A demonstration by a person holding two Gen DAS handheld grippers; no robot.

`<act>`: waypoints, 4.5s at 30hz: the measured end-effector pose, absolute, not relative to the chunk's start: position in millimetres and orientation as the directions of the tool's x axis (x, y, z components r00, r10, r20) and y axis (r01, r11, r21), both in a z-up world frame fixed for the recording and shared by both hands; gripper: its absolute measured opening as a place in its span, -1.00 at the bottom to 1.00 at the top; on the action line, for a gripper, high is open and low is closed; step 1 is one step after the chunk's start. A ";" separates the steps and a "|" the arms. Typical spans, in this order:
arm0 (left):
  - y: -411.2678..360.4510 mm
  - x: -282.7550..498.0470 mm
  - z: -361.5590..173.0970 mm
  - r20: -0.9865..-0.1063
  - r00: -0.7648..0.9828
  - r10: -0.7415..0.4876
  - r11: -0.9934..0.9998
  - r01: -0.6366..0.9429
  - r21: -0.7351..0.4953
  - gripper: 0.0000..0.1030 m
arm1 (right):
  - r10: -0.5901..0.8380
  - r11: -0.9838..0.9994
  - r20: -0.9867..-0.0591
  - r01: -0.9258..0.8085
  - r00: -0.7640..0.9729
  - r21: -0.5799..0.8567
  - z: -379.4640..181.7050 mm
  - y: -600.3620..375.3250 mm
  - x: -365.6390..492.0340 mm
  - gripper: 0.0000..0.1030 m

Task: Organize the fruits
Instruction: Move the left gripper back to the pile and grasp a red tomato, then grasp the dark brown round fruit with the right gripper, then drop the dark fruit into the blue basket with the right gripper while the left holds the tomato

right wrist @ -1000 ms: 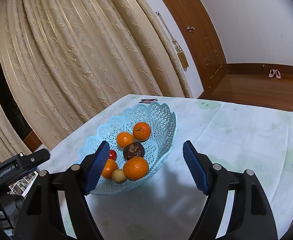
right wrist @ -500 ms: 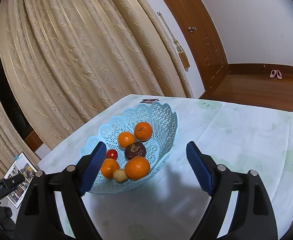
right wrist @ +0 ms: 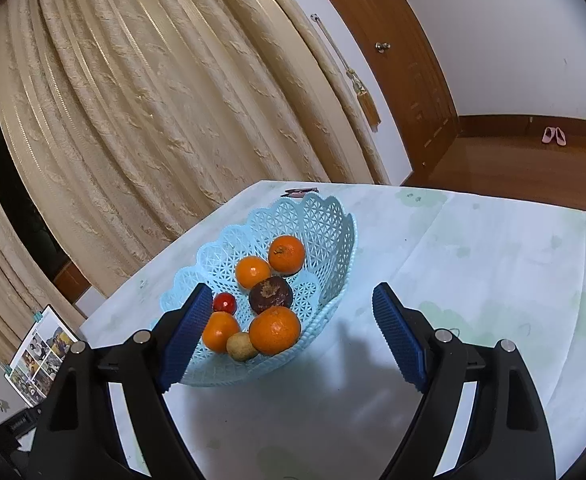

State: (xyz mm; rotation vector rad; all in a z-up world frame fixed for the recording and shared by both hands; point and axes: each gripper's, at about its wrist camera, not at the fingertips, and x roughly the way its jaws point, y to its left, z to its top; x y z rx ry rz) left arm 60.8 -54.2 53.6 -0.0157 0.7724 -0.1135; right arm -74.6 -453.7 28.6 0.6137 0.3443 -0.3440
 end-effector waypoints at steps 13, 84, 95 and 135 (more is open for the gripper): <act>-34.2 61.3 23.5 -0.738 0.668 -0.100 0.995 0.077 -0.065 0.77 | -0.224 0.761 -0.429 0.432 0.875 0.484 26.4 -453.2 -73.1 0.62; 22.6 44.1 64.1 -0.681 0.724 -0.112 0.980 -0.034 -0.197 -0.40 | 0.331 0.932 -0.745 -0.324 0.579 0.162 3.8 -136.0 83.3 -0.14; 13.5 43.7 59.7 -0.684 0.719 -0.121 0.983 -0.009 -0.183 -0.40 | 0.299 0.954 -0.668 -0.203 0.682 0.219 34.3 -203.3 55.0 -0.14; -108.7 41.4 81.5 -0.675 0.702 -0.228 0.969 0.232 -0.086 -0.40 | -0.231 0.856 -0.466 0.406 0.854 0.319 52.3 -473.2 -46.4 0.08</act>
